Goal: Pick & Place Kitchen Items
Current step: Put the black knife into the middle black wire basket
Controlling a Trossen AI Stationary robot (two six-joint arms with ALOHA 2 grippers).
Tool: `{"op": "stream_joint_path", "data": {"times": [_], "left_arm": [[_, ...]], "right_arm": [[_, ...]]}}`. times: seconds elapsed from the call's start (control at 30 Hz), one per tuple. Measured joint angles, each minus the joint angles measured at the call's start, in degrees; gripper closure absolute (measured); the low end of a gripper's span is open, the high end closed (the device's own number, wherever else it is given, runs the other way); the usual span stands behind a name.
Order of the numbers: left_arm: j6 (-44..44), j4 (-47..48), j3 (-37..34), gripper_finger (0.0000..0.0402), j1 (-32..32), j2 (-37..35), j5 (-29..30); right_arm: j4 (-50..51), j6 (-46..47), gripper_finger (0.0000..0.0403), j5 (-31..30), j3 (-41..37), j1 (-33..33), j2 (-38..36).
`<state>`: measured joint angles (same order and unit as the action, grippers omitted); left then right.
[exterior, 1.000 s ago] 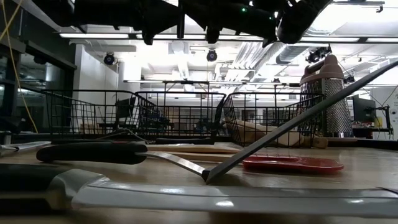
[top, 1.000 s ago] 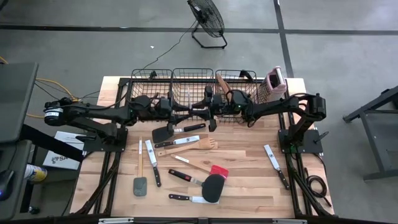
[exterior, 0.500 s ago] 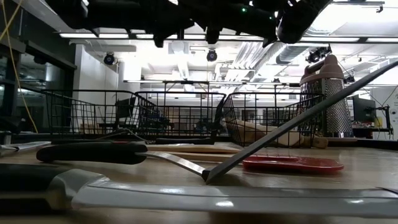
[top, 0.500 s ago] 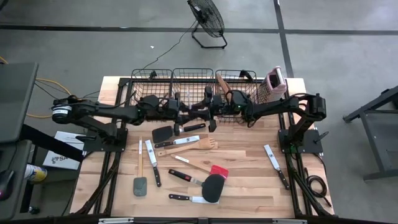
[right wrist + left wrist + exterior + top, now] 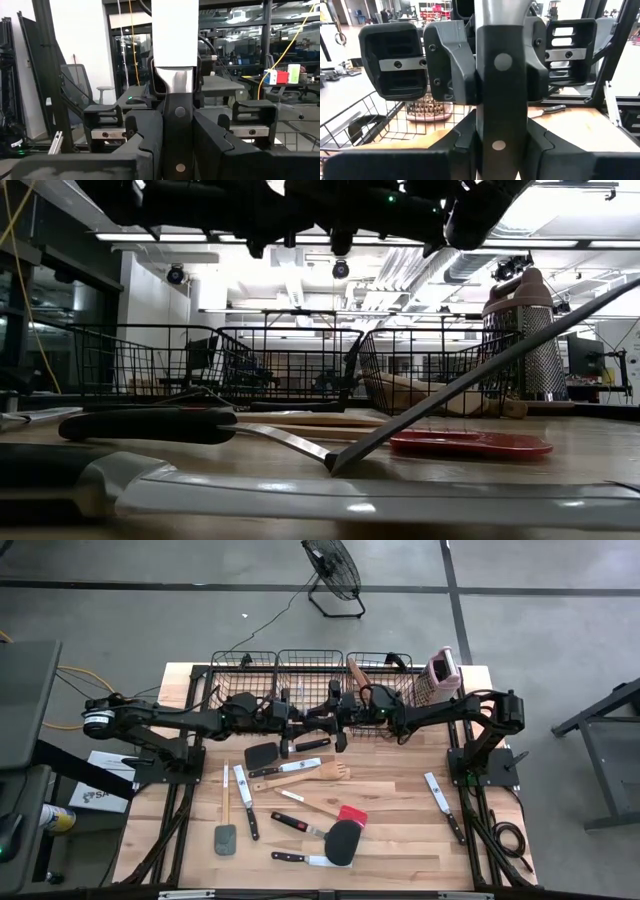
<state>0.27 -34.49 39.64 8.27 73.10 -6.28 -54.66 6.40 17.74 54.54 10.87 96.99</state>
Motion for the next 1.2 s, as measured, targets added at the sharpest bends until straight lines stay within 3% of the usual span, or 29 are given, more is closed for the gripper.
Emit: {"op": "stream_joint_path", "data": {"times": [0.27, 0.33, 0.43, 0.57, 0.67, 0.8, 1.03, 1.2], "left_arm": [[0.61, 1.60, 0.00, 0.0318, 0.00, -0.04, 0.00], [0.24, 1.83, 0.00, 0.0318, -0.01, -0.04, -0.13], [0.13, 2.56, -0.11, 0.0318, -0.09, 0.02, -0.21], [-0.53, 4.28, -0.09, 0.0318, -0.02, -0.24, 3.80], [-0.76, 5.97, -0.11, 0.0318, 0.00, -0.34, 8.32], [-2.16, 8.39, 0.07, 0.0318, 1.13, -0.37, 13.15], [-6.96, 30.98, 9.43, 0.0318, 8.66, 0.18, 13.73], [-7.26, 49.64, 19.04, 0.0318, 14.17, 2.35, 9.55]], "right_arm": [[0.79, -0.40, 0.0328, -0.62, 0.00, -0.02, 0.00], [0.66, -0.72, 0.0294, -0.70, 0.00, -0.02, 0.00], [1.62, 0.67, 0.0213, -0.81, 0.02, 0.11, -0.53], [11.40, 1.52, 0.0131, -0.88, 0.02, 1.05, -3.77], [20.03, 2.19, 0.0098, -2.72, 0.02, 2.14, -7.53], [30.66, 2.44, 0.0085, -6.94, 0.02, 2.97, -11.93], [41.73, 3.06, 0.0083, -14.08, 0.02, 2.85, -16.05], [43.55, 3.93, 0.0082, -16.60, 0.02, 2.86, -16.11]]}}
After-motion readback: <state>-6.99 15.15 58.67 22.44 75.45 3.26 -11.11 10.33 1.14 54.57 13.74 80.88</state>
